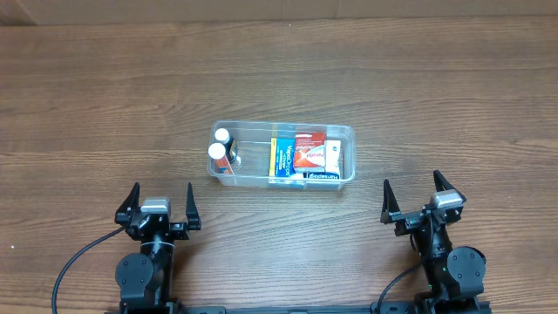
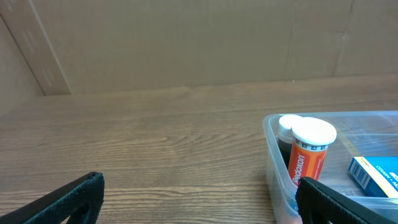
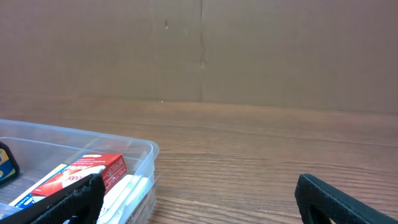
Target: Pack container
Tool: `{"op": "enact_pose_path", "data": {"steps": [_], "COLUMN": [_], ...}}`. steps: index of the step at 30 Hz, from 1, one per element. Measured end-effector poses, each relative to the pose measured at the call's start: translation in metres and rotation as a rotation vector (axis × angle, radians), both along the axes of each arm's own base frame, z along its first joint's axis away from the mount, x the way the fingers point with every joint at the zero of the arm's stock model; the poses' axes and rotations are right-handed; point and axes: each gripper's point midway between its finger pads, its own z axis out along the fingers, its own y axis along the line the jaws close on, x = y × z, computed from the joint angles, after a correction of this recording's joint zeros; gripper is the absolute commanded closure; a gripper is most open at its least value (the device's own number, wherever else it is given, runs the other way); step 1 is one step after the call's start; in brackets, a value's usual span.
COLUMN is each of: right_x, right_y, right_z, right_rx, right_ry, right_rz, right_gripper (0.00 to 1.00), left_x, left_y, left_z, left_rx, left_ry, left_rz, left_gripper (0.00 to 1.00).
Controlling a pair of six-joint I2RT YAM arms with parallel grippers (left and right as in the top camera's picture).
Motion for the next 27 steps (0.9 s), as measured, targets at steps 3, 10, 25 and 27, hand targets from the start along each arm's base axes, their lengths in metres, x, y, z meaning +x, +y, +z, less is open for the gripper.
{"op": "enact_pose_path", "data": {"steps": [3, 10, 25, 27], "right_x": [0.000, 0.000, -0.014, -0.014], "right_y": [0.000, 0.000, 0.052, 0.052], "right_z": [0.000, 0.000, 0.000, 0.000], "right_rx": [0.000, 0.000, 0.000, 0.000], "right_ry": [0.000, 0.000, -0.001, 0.000], "right_rz": [0.000, 0.000, 0.221, 0.221], "right_gripper": [0.00, 0.00, 0.00, 0.00], "left_x": [0.000, 0.000, 0.000, 0.000], "left_y": [0.000, 0.000, 0.000, 0.000], "left_z": [0.000, 0.000, 0.000, 0.000], "left_rx": [0.000, 0.000, 0.000, 0.000], "left_ry": [0.000, 0.000, 0.000, 0.000], "left_rz": [0.000, 0.000, 0.000, 0.000], "left_gripper": [0.00, 0.00, 0.00, 0.00]}}
